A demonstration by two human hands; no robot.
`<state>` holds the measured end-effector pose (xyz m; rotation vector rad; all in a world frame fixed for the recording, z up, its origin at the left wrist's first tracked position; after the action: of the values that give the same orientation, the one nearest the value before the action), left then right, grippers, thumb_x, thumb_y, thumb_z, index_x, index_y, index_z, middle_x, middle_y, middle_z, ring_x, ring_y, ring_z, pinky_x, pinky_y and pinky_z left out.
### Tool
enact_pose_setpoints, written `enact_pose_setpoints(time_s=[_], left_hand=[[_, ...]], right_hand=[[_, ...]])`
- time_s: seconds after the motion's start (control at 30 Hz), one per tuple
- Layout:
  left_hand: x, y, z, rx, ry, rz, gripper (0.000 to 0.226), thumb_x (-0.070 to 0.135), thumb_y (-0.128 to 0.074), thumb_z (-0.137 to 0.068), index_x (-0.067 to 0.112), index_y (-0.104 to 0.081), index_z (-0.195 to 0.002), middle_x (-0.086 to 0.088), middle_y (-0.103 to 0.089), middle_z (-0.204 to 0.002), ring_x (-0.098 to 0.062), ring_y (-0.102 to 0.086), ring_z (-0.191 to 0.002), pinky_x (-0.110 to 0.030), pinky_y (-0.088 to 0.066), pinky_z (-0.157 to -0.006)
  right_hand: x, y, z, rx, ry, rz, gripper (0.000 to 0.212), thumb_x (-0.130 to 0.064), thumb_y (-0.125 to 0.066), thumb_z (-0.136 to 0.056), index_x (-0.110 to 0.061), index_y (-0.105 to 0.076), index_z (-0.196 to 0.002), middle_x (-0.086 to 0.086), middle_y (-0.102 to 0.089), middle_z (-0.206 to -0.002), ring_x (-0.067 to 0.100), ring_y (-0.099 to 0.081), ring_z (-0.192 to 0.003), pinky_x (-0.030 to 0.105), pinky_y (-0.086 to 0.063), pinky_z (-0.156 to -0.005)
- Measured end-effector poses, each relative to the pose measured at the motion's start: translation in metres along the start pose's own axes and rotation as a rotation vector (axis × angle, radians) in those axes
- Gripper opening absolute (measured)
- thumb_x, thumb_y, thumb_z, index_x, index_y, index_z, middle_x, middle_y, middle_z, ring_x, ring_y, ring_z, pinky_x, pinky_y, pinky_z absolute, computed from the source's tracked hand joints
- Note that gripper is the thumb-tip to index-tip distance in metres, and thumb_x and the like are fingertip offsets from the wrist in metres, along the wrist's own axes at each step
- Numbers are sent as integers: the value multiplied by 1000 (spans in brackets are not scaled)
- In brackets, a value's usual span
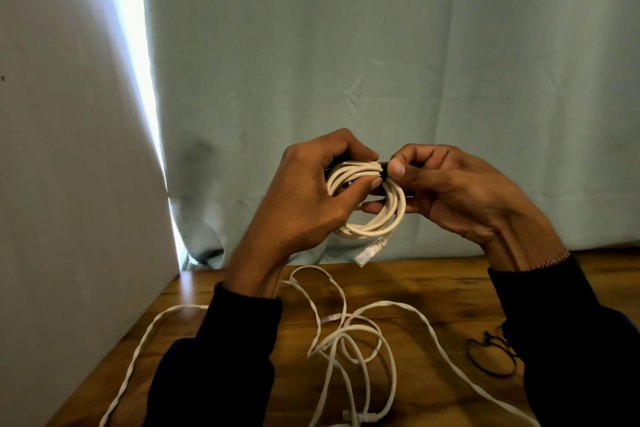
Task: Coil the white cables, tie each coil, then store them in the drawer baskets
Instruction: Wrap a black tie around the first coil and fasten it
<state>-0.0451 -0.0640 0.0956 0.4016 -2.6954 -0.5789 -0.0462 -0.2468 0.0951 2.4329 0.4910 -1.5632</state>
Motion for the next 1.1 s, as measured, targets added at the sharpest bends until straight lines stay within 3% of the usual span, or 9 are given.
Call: enact_pose_setpoints(time_s=[0.2, 0.4, 0.67, 0.9, 1.1], left_hand=[[-6, 1, 0, 27, 16, 62, 22, 16, -75, -88, 9, -69, -108, 2, -72, -94, -14, -71, -85, -31, -61, -75], [-8, 3, 1, 55, 33, 111, 23, 16, -75, -88, 8, -68, -109, -2, -73, -97, -18, -72, -86, -36, -61, -77], [-6, 5, 1, 45, 22, 118, 22, 15, -75, -88, 8, -69, -108, 0, -73, -96, -12, -72, -86, -27, -60, -76], [-6, 1, 0, 23, 30, 34, 20, 16, -75, -88, 11, -70, -107, 4, -72, -93, -12, -70, -84, -24, -58, -73], [-10, -1, -1, -8, 76, -29, 19, 17, -75, -88, 14, -69, -106, 7, -71, -92, -7, -69, -82, -18, -56, -72]], right_hand=[[-5, -4, 2, 37, 59, 83, 16, -9, -65, -82, 5, -66, -91, 23, -74, -91, 33, -75, -90, 42, -62, -75], [-8, -3, 4, -9, 86, 124, 17, -10, -58, -93, 2, -66, -100, 21, -73, -99, 29, -73, -88, 39, -60, -81], [-7, -1, 4, -38, 55, 100, 23, -13, -57, -91, 5, -65, -104, 23, -73, -102, 32, -74, -94, 37, -61, -82], [-7, 1, 4, -4, 36, 193, 34, -13, -61, -88, 14, -61, -109, 25, -73, -101, 36, -73, -95, 46, -59, -88], [-3, -2, 1, 52, 38, 228, 18, -12, -62, -87, 4, -67, -95, 23, -74, -96, 36, -74, -94, 48, -60, -85]])
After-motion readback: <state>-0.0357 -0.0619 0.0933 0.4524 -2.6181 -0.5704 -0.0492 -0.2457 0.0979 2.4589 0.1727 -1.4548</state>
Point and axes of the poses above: each hand's wrist, its own z-axis away from the middle knuckle, its own y-axis out of the back of the hand, x = y × z, the point moved 2 cm from there along -z, towards the middle knuckle
